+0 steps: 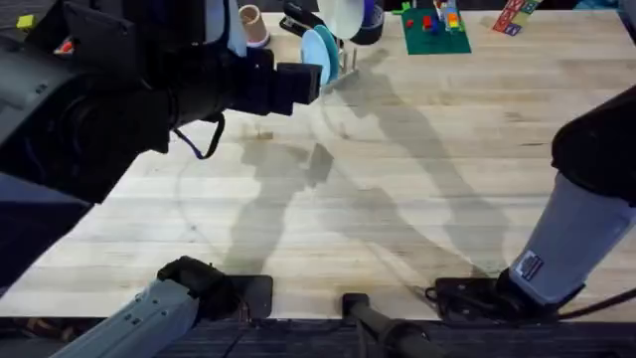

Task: Pick up the plates from the table one by one and place each into a slot on the dish rack.

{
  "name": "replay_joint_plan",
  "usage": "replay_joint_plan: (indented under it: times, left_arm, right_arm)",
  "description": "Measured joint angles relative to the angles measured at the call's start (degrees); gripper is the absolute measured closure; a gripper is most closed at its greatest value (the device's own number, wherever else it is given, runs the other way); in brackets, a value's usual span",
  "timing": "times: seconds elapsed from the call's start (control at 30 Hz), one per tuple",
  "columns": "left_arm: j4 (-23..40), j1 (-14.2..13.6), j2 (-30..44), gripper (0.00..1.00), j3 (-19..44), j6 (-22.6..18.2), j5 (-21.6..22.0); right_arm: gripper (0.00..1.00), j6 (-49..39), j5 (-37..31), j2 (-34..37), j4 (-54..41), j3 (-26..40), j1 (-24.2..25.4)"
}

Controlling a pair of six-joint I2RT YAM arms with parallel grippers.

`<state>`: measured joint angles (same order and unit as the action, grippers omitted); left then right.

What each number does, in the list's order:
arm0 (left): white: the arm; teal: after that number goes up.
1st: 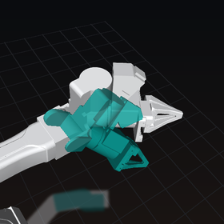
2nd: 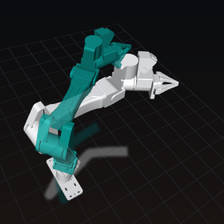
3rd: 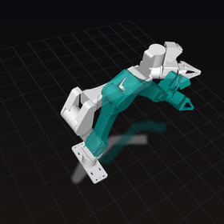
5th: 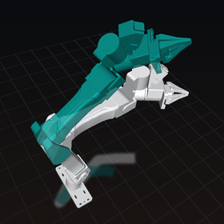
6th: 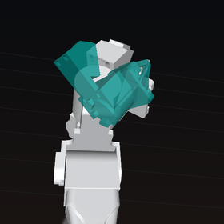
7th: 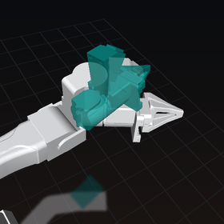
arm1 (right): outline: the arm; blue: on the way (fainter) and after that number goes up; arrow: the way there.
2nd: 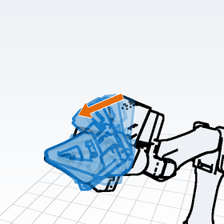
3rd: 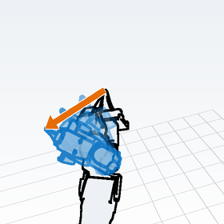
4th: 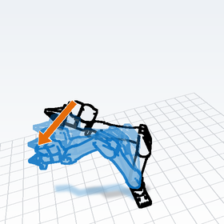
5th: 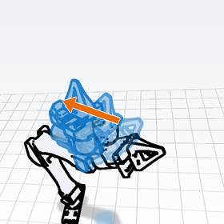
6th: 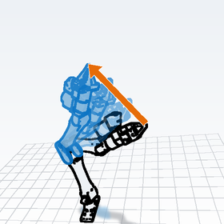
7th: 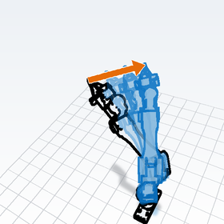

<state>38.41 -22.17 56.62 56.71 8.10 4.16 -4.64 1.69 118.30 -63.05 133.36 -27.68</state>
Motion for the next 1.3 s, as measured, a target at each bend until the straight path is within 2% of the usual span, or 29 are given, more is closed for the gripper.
replay_joint_plan:
  times: [0.53, 0.93, 1.3]
  left_arm:
    - [0.00, 0.00, 0.00, 0.006, 0.00, 0.00, 0.00]
    - [0.01, 0.00, 0.00, 0.006, 0.00, 0.00, 0.00]
    - [0.01, 0.00, 0.00, 0.006, 0.00, 0.00, 0.00]
  right_arm:
    - [0.973, 0.20, 0.00, 0.02, 0.26, 0.00, 0.26]
    - [0.973, 0.15, 0.00, 0.02, 1.38, 0.00, 3.29]
    - [0.973, -1.09, -0.02, 0.04, 1.90, 0.00, 3.72]
